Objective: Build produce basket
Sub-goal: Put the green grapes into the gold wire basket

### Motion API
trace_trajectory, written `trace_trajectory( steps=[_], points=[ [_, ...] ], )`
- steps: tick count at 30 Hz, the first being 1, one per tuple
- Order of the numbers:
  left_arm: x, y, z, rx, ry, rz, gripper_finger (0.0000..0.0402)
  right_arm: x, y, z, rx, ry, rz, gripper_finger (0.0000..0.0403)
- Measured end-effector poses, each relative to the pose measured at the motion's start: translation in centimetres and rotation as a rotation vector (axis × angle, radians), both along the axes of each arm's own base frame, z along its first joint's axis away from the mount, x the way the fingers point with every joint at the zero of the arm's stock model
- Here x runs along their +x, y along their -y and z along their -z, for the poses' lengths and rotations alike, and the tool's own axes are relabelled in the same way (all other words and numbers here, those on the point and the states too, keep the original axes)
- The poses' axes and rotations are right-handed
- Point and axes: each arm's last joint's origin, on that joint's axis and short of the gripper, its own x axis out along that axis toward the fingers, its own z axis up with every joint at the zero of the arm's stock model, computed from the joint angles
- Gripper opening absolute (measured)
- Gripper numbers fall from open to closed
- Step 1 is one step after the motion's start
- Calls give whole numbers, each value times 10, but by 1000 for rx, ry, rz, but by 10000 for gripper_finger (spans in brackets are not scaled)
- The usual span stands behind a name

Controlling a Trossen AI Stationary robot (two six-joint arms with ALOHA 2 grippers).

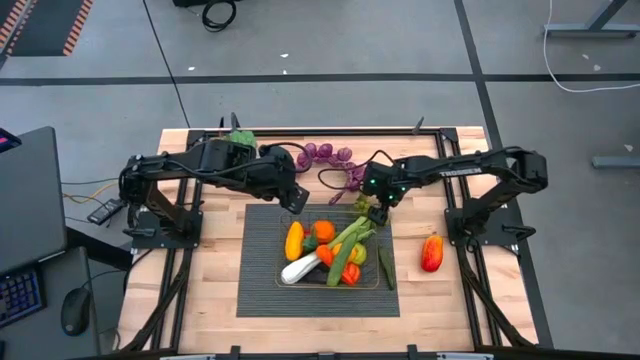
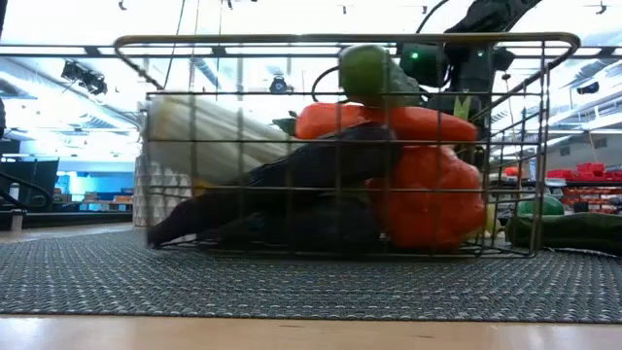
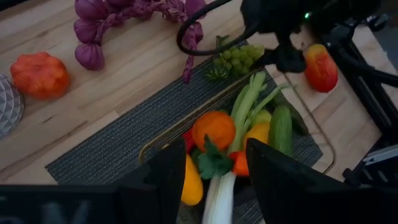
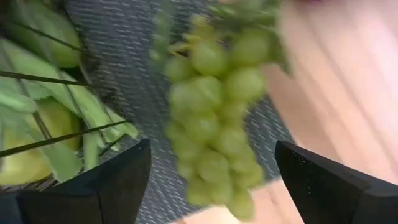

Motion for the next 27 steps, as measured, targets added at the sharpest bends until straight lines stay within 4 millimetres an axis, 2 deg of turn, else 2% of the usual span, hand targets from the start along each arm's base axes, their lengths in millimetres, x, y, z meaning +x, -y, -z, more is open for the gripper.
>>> trace_trajectory(
  steps=[5,9,14,27],
  points=[
    [0,0,0,-31,15,-47,174,8,6,10,16,6,-21,346],
    [0,0,0,-46,24,-71,173,7,18,9,0,41,9,333],
    [1,0,-1,-51,35,-76,176,2,28,9,-26,30,47,274],
    [2,-1,-1,-43,42,-82,173,-3,29,5,-30,23,14,122]
  ],
)
